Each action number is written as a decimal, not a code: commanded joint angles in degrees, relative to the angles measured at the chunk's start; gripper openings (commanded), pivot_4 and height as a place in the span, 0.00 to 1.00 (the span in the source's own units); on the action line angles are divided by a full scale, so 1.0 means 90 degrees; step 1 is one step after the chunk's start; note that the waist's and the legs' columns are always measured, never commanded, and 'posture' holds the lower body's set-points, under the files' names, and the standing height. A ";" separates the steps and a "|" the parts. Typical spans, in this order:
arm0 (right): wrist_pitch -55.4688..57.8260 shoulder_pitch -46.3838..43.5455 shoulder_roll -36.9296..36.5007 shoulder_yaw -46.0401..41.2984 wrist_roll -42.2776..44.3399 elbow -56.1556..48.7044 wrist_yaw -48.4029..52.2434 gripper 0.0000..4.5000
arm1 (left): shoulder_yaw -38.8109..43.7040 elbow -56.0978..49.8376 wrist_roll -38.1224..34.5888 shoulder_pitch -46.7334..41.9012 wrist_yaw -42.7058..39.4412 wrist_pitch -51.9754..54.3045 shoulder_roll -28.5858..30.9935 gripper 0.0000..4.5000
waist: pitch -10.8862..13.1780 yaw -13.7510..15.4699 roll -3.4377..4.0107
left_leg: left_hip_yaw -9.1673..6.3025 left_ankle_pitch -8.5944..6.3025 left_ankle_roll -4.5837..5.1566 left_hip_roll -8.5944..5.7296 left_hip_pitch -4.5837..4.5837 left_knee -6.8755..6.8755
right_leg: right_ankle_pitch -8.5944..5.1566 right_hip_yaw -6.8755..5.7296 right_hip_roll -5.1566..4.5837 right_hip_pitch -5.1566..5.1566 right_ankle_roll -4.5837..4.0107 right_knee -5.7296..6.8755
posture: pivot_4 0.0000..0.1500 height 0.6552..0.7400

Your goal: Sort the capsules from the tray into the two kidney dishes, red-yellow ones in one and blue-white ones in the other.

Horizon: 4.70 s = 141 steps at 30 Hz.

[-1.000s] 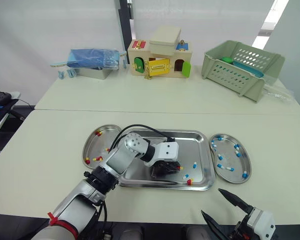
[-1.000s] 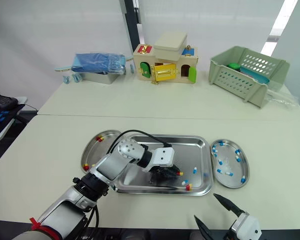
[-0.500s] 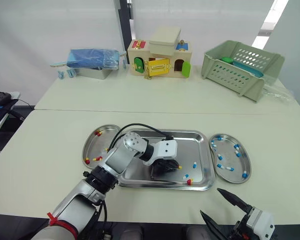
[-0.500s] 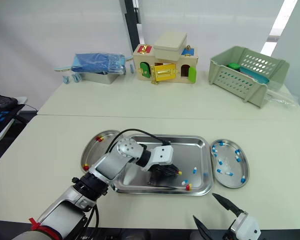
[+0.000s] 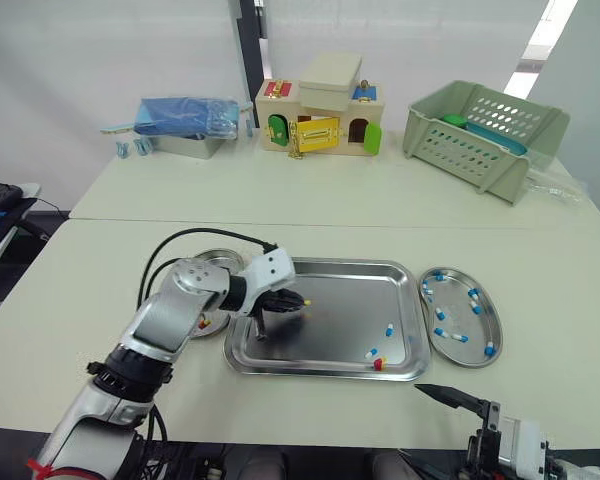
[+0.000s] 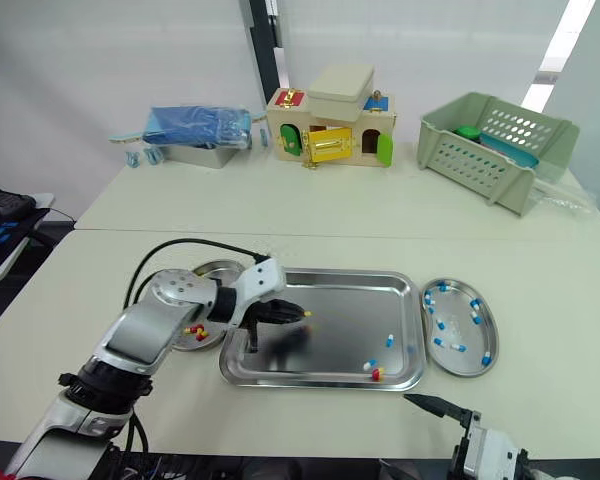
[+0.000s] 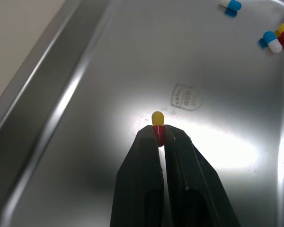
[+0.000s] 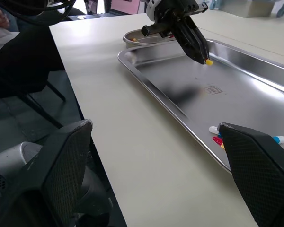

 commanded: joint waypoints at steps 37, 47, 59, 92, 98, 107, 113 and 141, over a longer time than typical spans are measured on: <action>0.0419 -0.0938 0.0044 -0.0161 0.0509 0.0390 0.0845 1.00 | 0.1835 0.0631 -0.0674 0.1262 0.0956 -0.0308 0.1623 0.99 | 0.0000 0.0027 -0.0001 | 0.0002 0.0000 0.0000 0.0002 0.0002 -0.0002 | 0.0000 0.0000 0.0000 -0.0004 0.0000 0.0002 | 1.00 1.00; 0.1642 -0.0519 -0.0459 -0.1374 0.1293 -0.0336 0.0424 1.00 | 0.3164 0.0850 -0.1582 0.1624 0.0330 -0.0516 0.2105 0.99 | 0.0000 0.0002 0.0000 | 0.0002 0.0000 0.0000 0.0005 0.0002 -0.0004 | 0.0000 0.0001 0.0001 -0.0007 0.0000 0.0003 | 1.00 1.00; 0.3954 -0.0464 -0.1624 -0.4170 0.2230 0.0529 0.0274 1.00 | 0.5115 0.2038 -0.1497 0.3432 -0.0180 -0.1611 0.2897 0.99 | 0.0001 0.0000 -0.0005 | 0.0021 -0.0001 0.0001 0.0008 0.0011 -0.0019 | 0.0000 0.0011 -0.0002 -0.0006 -0.0001 0.0000 | 1.00 1.00; 0.3988 -0.3342 -0.2616 -0.3128 0.0148 0.3762 0.1543 1.00 | 0.5731 -0.0919 -0.3000 0.5789 -0.0334 -0.2447 0.0875 0.99 | 0.0003 -0.0113 -0.0008 | 0.0054 -0.0001 0.0000 0.0008 0.0008 -0.0030 | 0.0001 0.0035 -0.0014 -0.0016 -0.0002 -0.0012 | 1.00 1.00; 0.4038 -0.3645 -0.2999 -0.3104 0.0115 0.3831 0.1959 1.00 | 0.5127 -0.2262 -0.3382 0.6679 -0.0423 -0.3160 -0.0317 0.99 | -0.0004 -0.0093 0.0003 | 0.0055 -0.0001 0.0000 0.0007 0.0014 -0.0024 | 0.0001 0.0035 -0.0014 -0.0008 -0.0001 -0.0007 | 1.00 1.00; 0.4931 -0.4511 -0.3831 -0.2638 0.0419 0.3123 0.2793 1.00 | 0.3792 -0.2152 -0.3070 0.7739 -0.1508 -0.5502 -0.1579 0.99 | -0.0011 -0.0084 0.0017 | 0.0060 -0.0002 0.0001 0.0007 0.0015 -0.0024 | 0.0001 0.0035 -0.0013 -0.0006 -0.0001 -0.0016 | 1.00 1.00; 0.6102 -0.6674 -0.3869 -0.1157 0.0894 0.1999 0.2962 1.00 | 0.3080 -0.1730 -0.2950 0.7530 -0.1727 -0.6474 -0.1733 0.99 | -0.0016 -0.0096 0.0035 | 0.0055 -0.0002 0.0001 0.0010 0.0013 -0.0025 | 0.0001 0.0032 -0.0010 -0.0008 -0.0002 -0.0019 | 1.00 1.00; 0.4581 -0.9259 -0.0697 0.3393 -0.2296 0.2038 0.3285 0.56 | 0.1738 -0.1848 -0.2384 0.8046 0.0152 -0.7739 -0.1951 1.00 | -0.0006 -0.0075 0.0018 | 0.0028 -0.0002 0.0001 0.0004 -0.0002 -0.0025 | 0.0001 0.0011 -0.0012 -0.0020 -0.0001 -0.0023 | 1.00 1.00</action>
